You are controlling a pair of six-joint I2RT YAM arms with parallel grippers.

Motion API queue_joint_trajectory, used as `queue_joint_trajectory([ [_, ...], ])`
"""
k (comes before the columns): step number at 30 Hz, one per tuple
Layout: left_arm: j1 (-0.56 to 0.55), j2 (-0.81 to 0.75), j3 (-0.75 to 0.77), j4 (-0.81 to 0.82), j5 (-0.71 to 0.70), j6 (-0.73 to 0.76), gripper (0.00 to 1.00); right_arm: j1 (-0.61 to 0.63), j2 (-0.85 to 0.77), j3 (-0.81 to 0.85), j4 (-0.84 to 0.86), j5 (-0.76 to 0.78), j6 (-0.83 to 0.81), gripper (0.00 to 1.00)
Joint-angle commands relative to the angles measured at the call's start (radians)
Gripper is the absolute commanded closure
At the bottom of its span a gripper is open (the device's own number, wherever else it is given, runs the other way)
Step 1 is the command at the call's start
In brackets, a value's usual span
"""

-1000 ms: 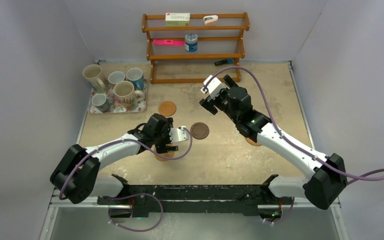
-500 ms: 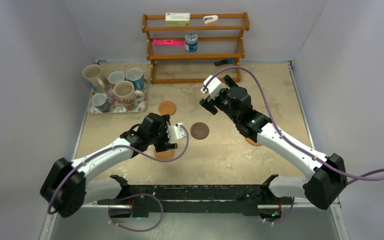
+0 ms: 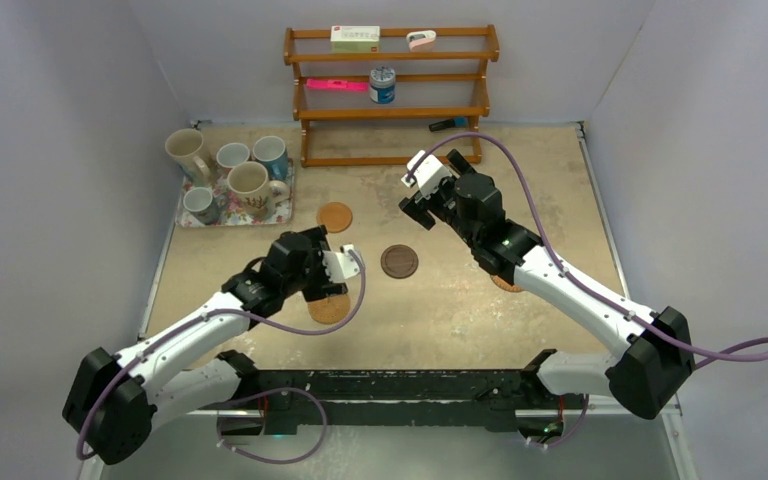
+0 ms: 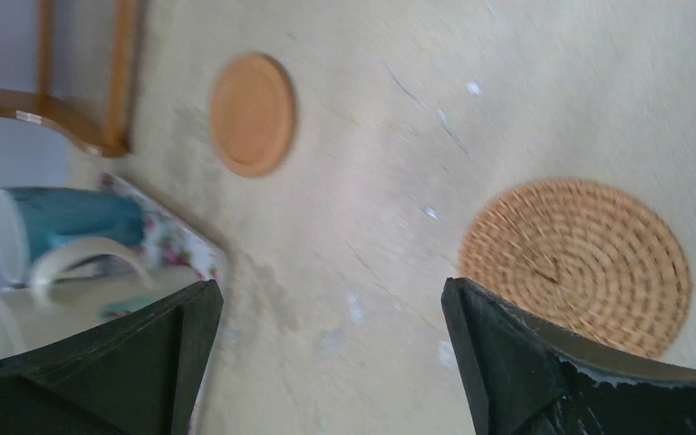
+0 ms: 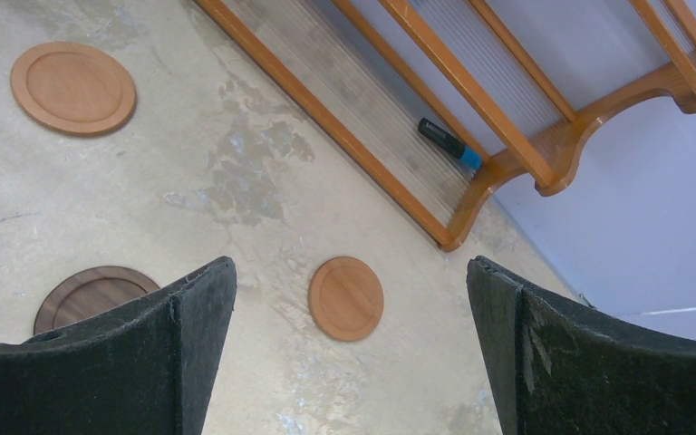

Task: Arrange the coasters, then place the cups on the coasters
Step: Move the coaster to the center of the board.

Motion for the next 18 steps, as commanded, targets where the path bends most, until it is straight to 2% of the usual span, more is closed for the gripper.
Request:
queue_joint_trajectory([
  [1, 0.000, 0.043, -0.071, 0.019, -0.017, 0.041, 0.00, -0.003, -0.017, 0.002, 0.039, 0.023, -0.007, 0.01],
  [18, 0.000, 0.215, -0.093, 0.128, 0.022, 0.027, 0.00, -0.003, 0.002, -0.001, 0.036, 0.020, -0.015, 0.01],
])
